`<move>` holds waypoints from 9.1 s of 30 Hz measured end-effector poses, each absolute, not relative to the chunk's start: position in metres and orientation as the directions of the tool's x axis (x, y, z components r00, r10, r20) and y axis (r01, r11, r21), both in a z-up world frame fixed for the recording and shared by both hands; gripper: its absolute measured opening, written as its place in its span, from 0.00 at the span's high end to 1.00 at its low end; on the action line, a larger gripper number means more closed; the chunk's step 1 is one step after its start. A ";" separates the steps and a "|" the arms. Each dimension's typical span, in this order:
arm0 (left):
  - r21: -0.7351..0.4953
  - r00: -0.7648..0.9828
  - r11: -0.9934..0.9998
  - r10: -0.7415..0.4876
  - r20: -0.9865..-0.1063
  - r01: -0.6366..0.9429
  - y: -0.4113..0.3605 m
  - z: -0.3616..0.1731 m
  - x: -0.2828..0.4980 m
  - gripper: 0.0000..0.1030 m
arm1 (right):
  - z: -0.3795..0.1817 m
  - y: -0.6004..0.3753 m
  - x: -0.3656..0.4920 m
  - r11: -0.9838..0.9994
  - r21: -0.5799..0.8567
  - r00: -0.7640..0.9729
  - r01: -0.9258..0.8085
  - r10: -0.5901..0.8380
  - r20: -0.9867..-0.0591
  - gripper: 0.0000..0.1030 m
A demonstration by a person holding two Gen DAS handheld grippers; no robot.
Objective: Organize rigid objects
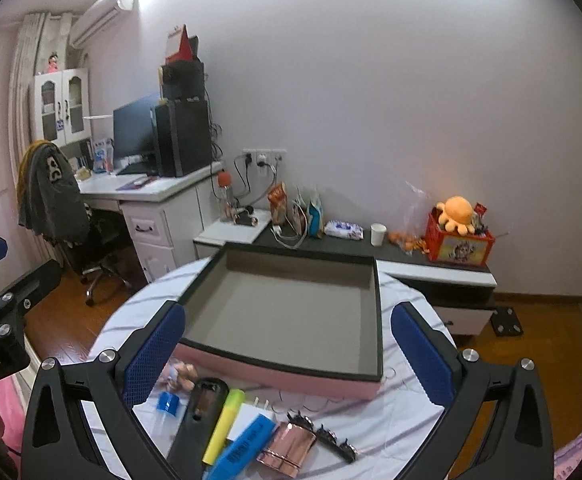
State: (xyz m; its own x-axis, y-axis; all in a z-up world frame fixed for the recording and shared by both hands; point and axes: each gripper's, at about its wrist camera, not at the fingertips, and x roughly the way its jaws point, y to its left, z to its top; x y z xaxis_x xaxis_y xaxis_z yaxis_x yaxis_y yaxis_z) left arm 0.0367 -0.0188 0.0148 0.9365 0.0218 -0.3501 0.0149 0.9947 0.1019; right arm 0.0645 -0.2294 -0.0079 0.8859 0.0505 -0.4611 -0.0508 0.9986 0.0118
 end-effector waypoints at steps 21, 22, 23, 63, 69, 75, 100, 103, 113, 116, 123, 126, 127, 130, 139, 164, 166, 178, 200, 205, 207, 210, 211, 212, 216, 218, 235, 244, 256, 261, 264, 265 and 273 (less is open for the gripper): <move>0.094 0.926 0.995 0.013 -0.376 0.024 -0.007 0.000 0.025 0.00 | -0.009 -0.234 0.035 1.000 -0.006 0.906 -0.005 0.002 -0.424 0.00; 0.097 0.926 0.995 0.012 -0.379 0.027 -0.007 -0.002 0.024 0.00 | -0.012 -0.236 0.034 1.000 -0.008 0.902 0.002 -0.005 -0.432 0.00; 0.101 0.923 0.994 0.011 -0.384 0.030 -0.006 -0.006 0.024 0.00 | -0.014 -0.237 0.033 1.000 -0.011 0.899 0.008 -0.012 -0.439 0.00; 0.020 0.574 0.980 -0.100 -0.813 0.199 -0.023 -0.174 0.067 0.64 | -0.100 -0.238 0.059 1.000 0.025 0.792 -0.013 0.026 -0.610 0.00; -0.012 0.565 0.969 -0.154 -0.810 0.246 -0.021 -0.172 0.068 0.75 | -0.102 -0.237 0.063 0.999 0.031 0.786 -0.016 0.032 -0.618 0.00; -0.056 0.579 0.960 -0.211 -0.787 0.274 -0.019 -0.153 0.061 0.75 | -0.101 -0.235 0.064 0.999 0.032 0.789 -0.021 0.036 -0.613 0.00; -0.057 0.686 0.964 -0.226 -0.691 0.261 -0.057 -0.087 0.206 0.75 | -0.070 -0.265 0.146 0.999 0.029 0.816 -0.025 0.037 -0.577 0.00; -0.043 0.668 0.968 -0.203 -0.716 0.247 -0.063 -0.100 0.228 0.75 | -0.075 -0.265 0.164 0.999 0.024 0.807 -0.033 0.041 -0.589 0.00; 0.024 0.613 0.982 -0.099 -0.784 0.189 -0.071 -0.143 0.253 0.75 | -0.108 -0.268 0.205 0.998 0.041 0.755 -0.056 0.069 -0.653 0.00; 0.032 0.623 0.985 -0.083 -0.778 0.171 -0.072 -0.141 0.250 0.75 | -0.111 -0.268 0.208 0.997 0.048 0.747 -0.060 0.077 -0.660 0.00; 0.016 0.617 0.982 -0.105 -0.780 0.188 -0.073 -0.139 0.237 0.56 | -0.109 -0.269 0.203 0.997 0.048 0.746 -0.053 0.071 -0.663 0.00; 0.024 0.617 0.982 -0.098 -0.781 0.187 -0.074 -0.137 0.228 0.53 | -0.106 -0.271 0.196 0.998 0.051 0.747 -0.045 0.068 -0.662 0.00; 0.018 0.619 0.982 -0.104 -0.778 0.189 -0.073 -0.134 0.224 0.52 | -0.105 -0.273 0.192 0.998 0.054 0.748 -0.041 0.066 -0.660 0.00; 0.000 0.642 0.984 -0.116 -0.758 0.178 -0.067 -0.119 0.209 0.36 | -0.098 -0.277 0.181 0.998 0.064 0.755 -0.027 0.062 -0.653 0.00; 0.021 0.795 0.996 -0.059 -0.604 0.090 -0.026 -0.049 0.137 0.04 | -0.058 -0.288 0.128 0.997 0.080 0.810 0.022 0.029 -0.585 0.00; 0.048 0.844 0.990 -0.087 -0.530 0.132 0.003 -0.037 0.034 0.00 | -0.092 -0.264 0.038 0.993 0.022 0.742 0.119 -0.074 -0.666 0.00; 0.051 0.840 0.989 -0.088 -0.535 0.136 0.004 -0.040 0.036 0.00 | -0.103 -0.264 0.044 0.991 0.038 0.723 0.132 -0.070 -0.687 0.00; 0.062 0.812 0.988 -0.082 -0.577 0.144 0.006 -0.060 0.059 0.00 | -0.153 -0.272 0.087 0.973 0.176 0.605 0.152 0.049 -0.795 0.18; 0.067 0.792 0.987 -0.074 -0.606 0.144 0.012 -0.072 0.076 0.00 | -0.152 -0.243 0.077 0.994 0.114 0.574 0.005 0.090 -0.814 0.52; 0.067 0.792 0.986 -0.082 -0.605 0.154 0.011 -0.073 0.071 0.00 | -0.152 -0.237 0.051 0.996 0.085 0.595 -0.025 0.083 -0.799 0.52; 0.065 0.791 0.985 -0.090 -0.605 0.161 0.011 -0.073 0.067 0.00 | -0.153 -0.234 0.039 0.997 0.079 0.604 -0.018 0.074 -0.793 0.52; 0.070 0.796 0.984 -0.092 -0.599 0.167 0.009 -0.072 0.061 0.00 | -0.158 -0.238 0.041 0.990 0.137 0.577 -0.018 0.122 -0.808 0.49; 0.071 0.796 0.983 -0.096 -0.598 0.172 0.009 -0.071 0.059 0.00 | -0.160 -0.239 0.043 0.988 0.151 0.560 -0.020 0.136 -0.817 0.49; 0.073 0.795 0.981 -0.100 -0.598 0.179 0.008 -0.071 0.057 0.00 | -0.163 -0.240 0.046 0.986 0.165 0.547 -0.018 0.148 -0.824 0.48; 0.086 0.796 0.981 -0.089 -0.599 0.174 0.008 -0.070 0.056 0.00 | -0.171 -0.248 0.061 0.973 0.230 0.494 -0.026 0.212 -0.843 0.45; 0.080 0.794 0.983 -0.085 -0.602 0.166 0.010 -0.070 0.058 0.00 | -0.170 -0.250 0.068 0.972 0.231 0.479 -0.033 0.218 -0.850 0.45; 0.091 0.790 0.982 -0.076 -0.608 0.165 0.006 -0.068 0.060 0.00 | -0.134 -0.238 0.068 0.987 0.065 0.609 -0.150 0.143 -0.780 0.59; 0.103 0.788 0.980 -0.073 -0.611 0.171 0.002 -0.068 0.058 0.00 | -0.148 -0.242 0.052 0.986 0.121 0.637 -0.113 0.165 -0.753 0.39; 0.087 0.784 0.983 -0.077 -0.616 0.165 0.005 -0.069 0.066 0.00 | -0.143 -0.240 0.056 0.981 0.123 0.643 -0.148 0.190 -0.742 0.53; 0.062 0.785 0.991 -0.058 -0.617 0.121 0.018 -0.069 0.084 0.00 | -0.108 -0.243 0.065 0.980 0.107 0.684 -0.170 0.196 -0.703 0.53; 0.049 0.784 0.994 -0.043 -0.620 0.093 0.026 -0.070 0.097 0.00 | -0.083 -0.242 0.085 0.974 0.107 0.706 -0.199 0.218 -0.673 0.53; 0.046 0.783 0.995 -0.038 -0.621 0.085 0.028 -0.070 0.101 0.00 | -0.076 -0.240 0.096 0.972 0.105 0.710 -0.210 0.226 -0.667 0.53; 0.048 0.771 0.997 -0.011 -0.637 0.054 0.038 -0.079 0.132 0.00 | -0.086 -0.197 0.201 0.953 0.102 0.646 -0.286 0.270 -0.713 0.53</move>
State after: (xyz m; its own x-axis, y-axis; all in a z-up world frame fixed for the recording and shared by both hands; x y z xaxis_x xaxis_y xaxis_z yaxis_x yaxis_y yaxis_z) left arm 0.1319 0.0376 -0.0789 0.7709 -0.0106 -0.6368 0.0538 0.9974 0.0484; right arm 0.2006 -0.1970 -0.0856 0.6465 0.2705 -0.7134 -0.2863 0.9527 0.1017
